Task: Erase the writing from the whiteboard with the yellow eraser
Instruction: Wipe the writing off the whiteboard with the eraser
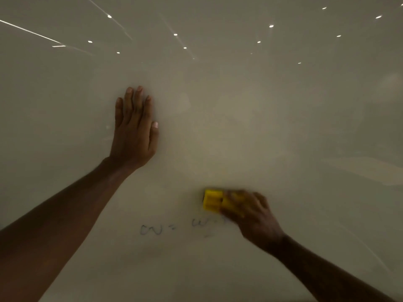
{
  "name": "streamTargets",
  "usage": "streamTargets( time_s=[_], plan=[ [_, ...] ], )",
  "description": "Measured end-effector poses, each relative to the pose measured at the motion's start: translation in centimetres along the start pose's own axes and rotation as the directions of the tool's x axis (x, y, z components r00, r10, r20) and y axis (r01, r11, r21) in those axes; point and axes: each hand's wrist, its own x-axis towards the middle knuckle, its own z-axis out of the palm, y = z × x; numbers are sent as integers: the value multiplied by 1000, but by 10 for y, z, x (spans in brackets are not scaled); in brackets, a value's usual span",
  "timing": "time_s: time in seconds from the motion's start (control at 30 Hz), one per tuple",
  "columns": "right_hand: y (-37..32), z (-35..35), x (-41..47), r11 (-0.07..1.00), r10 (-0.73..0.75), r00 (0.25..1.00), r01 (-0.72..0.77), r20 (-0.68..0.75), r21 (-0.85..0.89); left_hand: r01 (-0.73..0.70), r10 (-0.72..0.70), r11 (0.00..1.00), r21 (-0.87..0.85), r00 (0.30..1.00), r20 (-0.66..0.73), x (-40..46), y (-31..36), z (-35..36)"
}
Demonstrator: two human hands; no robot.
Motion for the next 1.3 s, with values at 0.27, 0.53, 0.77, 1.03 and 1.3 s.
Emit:
streamTargets(
  time_s=[0.27,0.53,0.77,1.03,1.3],
  plan=[
    [-33,-6,100,913,407,880,-397,-245,91,-8,8,1000,16,1000,-4,-12,-29,-8],
    [-117,38,41,971,-238,966,234,98,56,-26,26,1000,6,999,40,-31,-67,-21],
    [-54,-11,136,917,393,884,-398,-251,33,-47,48,999,-15,999,21,-41,-82,-24],
    [-164,54,100,947,317,934,-303,-165,103,-54,56,997,-52,998,38,-61,-80,-24],
    [-197,85,11,978,-186,973,171,134,116,-45,49,998,-54,996,72,-94,-69,-18]
  ],
)
